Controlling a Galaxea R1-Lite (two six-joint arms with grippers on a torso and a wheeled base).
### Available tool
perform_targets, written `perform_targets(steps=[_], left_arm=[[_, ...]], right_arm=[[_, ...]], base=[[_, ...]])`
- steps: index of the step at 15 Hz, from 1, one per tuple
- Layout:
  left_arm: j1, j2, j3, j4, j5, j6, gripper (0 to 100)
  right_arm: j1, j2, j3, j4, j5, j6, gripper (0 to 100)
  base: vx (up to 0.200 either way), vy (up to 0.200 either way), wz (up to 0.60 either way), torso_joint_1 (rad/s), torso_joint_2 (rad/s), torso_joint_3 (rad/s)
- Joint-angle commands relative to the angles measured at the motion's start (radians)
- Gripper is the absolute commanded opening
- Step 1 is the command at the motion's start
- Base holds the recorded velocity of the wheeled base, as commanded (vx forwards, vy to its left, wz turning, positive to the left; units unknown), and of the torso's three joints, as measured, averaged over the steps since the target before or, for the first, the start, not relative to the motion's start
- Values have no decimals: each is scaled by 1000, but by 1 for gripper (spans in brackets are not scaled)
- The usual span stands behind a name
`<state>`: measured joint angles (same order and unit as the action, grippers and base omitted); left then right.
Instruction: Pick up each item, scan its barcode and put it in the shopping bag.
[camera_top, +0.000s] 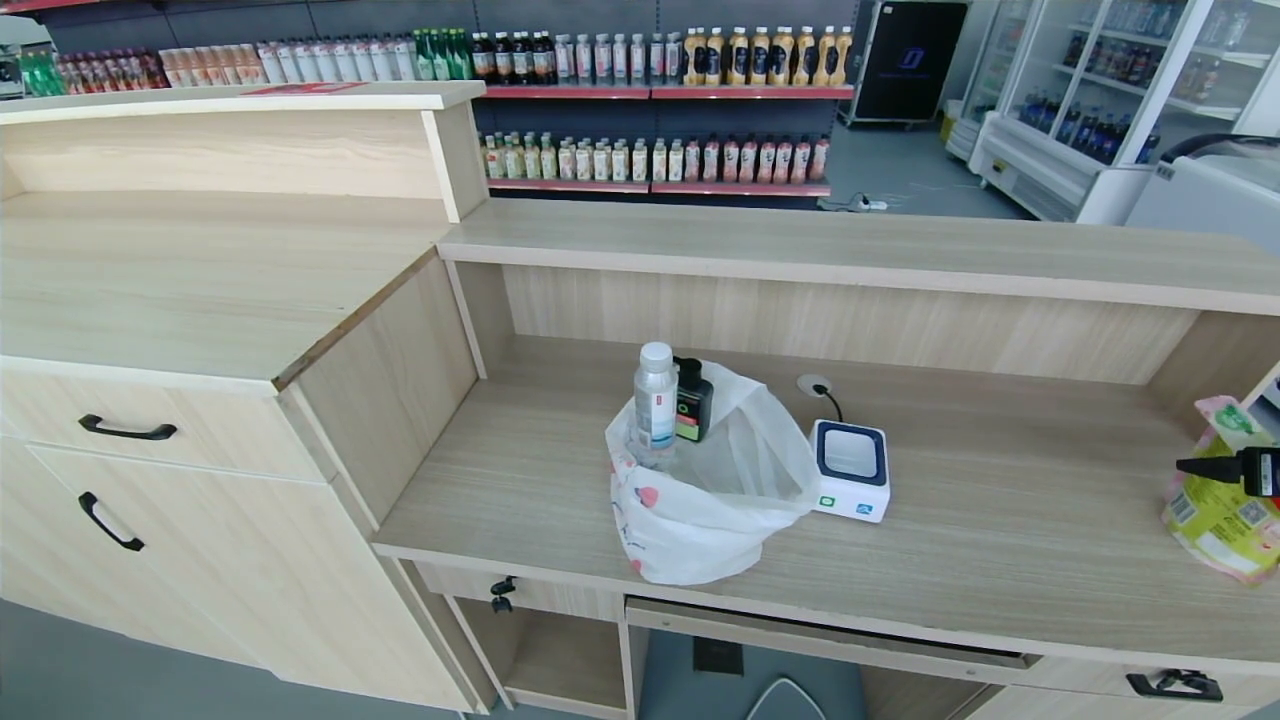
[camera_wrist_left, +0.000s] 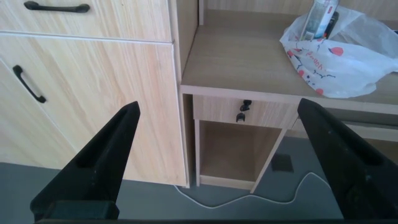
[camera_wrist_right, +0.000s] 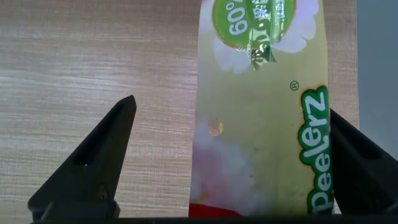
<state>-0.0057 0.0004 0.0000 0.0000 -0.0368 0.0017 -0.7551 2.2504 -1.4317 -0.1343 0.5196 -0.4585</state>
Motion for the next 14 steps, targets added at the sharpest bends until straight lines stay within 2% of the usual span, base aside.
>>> perform_targets(steps=[1,2,4,10,11,14], left_arm=[[0,1,0,0,0,0,100],[0,1,0,0,0,0,100],[0,1,0,0,0,0,100],[0,1,0,0,0,0,100],[0,1,0,0,0,0,100],[0,1,0,0,0,0,100]], right_arm=[[5,28,24,-34,0,-3,100],[3,35,33,-53,0,-5,0],[3,46,71,-104,0,-42,0],[-1,-12,99,-111,4,-66,0],[-4,-52,100,-102,51,-54,0],[3,-212,119,-84,290,15,0]], base=[[0,0,0,0,0,0],[0,0,0,0,0,0],[0,0,0,0,0,0],[0,0,0,0,0,0],[0,0,0,0,0,0],[0,0,0,0,0,0]])
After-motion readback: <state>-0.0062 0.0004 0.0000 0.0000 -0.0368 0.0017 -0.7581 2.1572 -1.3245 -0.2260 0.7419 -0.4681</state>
